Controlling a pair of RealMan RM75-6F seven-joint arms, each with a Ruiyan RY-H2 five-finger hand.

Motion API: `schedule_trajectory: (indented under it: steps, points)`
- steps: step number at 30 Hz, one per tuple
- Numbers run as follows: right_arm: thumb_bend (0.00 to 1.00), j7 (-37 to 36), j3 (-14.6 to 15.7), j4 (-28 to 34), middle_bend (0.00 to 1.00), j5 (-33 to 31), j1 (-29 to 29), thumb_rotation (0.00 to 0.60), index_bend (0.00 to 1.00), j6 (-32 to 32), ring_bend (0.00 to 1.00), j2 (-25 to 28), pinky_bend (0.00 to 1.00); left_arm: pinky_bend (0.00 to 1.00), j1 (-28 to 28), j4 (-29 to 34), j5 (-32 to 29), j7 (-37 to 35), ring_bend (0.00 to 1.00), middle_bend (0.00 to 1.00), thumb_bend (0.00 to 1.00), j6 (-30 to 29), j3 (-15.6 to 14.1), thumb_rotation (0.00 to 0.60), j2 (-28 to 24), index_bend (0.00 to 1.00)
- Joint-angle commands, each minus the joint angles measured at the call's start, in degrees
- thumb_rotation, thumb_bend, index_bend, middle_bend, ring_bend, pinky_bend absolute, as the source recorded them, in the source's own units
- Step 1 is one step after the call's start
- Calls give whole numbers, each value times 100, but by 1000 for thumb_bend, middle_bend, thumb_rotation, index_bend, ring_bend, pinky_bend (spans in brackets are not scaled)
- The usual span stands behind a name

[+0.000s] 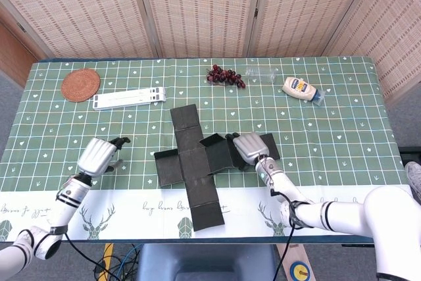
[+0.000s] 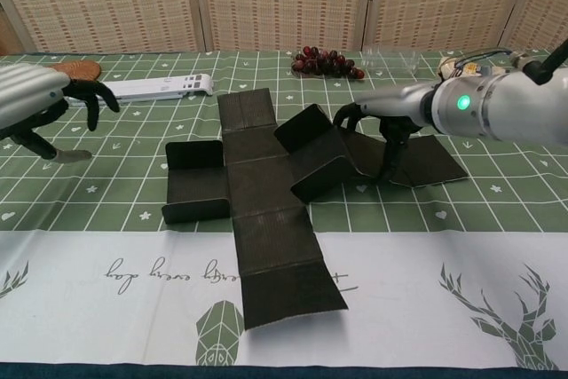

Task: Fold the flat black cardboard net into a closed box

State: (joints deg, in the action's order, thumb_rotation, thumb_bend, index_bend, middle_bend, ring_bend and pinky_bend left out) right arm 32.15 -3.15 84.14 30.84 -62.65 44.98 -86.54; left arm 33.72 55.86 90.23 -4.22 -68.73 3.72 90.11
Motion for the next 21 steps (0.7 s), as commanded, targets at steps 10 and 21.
schedule_trajectory:
  steps: [10, 21]
  points:
    - [447, 3, 53, -35, 288, 29, 73, 600, 247, 39, 766, -63, 981, 929, 316, -518, 255, 92, 736, 185, 145, -54, -135, 600, 772, 30]
    - [447, -23, 45, -31, 289, 75, 113, 600, 247, 44, 766, -88, 981, 926, 520, -867, 275, 239, 734, 171, 145, 44, -139, 600, 1186, 9]
